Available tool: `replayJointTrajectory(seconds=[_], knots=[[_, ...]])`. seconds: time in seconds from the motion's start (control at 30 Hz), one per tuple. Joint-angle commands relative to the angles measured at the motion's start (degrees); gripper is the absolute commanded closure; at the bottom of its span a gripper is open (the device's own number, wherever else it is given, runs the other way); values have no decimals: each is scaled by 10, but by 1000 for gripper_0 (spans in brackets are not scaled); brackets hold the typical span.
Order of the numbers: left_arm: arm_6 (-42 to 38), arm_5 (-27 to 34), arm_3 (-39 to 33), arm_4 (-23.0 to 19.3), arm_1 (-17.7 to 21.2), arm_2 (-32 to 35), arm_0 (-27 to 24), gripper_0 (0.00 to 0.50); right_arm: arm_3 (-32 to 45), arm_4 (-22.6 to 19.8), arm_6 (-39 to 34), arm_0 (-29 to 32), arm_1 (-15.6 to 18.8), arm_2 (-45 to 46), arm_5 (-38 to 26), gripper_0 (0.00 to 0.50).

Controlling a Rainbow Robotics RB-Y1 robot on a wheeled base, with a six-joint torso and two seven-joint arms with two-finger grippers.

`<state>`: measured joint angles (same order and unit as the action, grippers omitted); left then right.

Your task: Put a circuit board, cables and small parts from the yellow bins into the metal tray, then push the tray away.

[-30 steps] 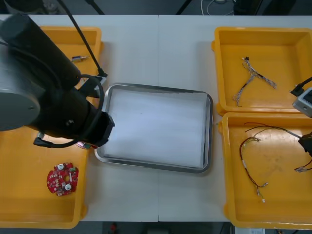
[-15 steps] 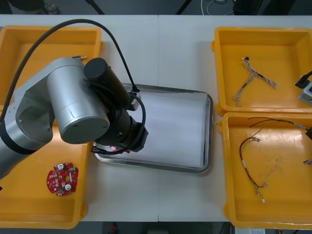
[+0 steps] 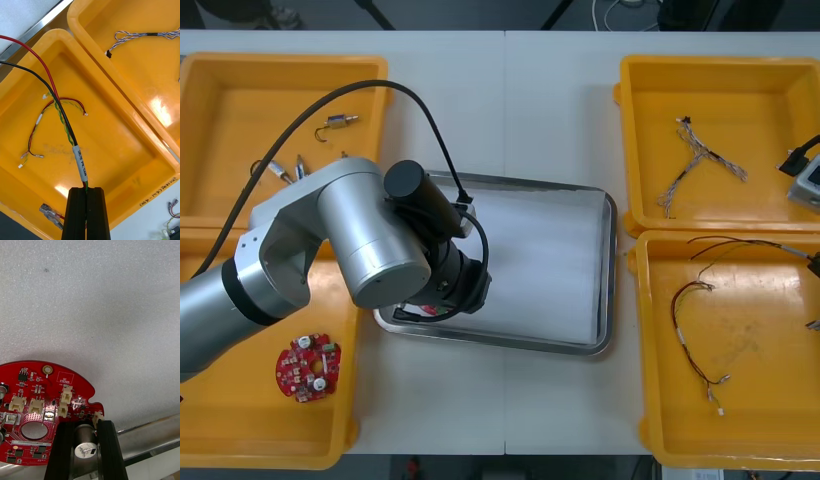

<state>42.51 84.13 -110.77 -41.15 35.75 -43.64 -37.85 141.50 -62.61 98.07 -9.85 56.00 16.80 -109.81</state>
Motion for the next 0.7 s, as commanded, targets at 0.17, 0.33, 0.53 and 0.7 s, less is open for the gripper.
replayJointTrajectory(seconds=[0.17, 0.33, 0.53, 0.7], knots=[[44, -12, -1, 12, -11, -13, -26, 500, 16, -15, -9, -22, 23, -7, -2, 500], [44, -12, -1, 12, -11, -13, -26, 52, 16, -22, -9, -23, 23, -8, -2, 500], [45, -13, -1, 13, -11, -13, -26, 0, 16, -30, -9, -26, 23, -8, -2, 500], [43, 3, -12, 11, -11, 0, -28, 0, 16, -34, -9, -29, 22, -8, -2, 500]])
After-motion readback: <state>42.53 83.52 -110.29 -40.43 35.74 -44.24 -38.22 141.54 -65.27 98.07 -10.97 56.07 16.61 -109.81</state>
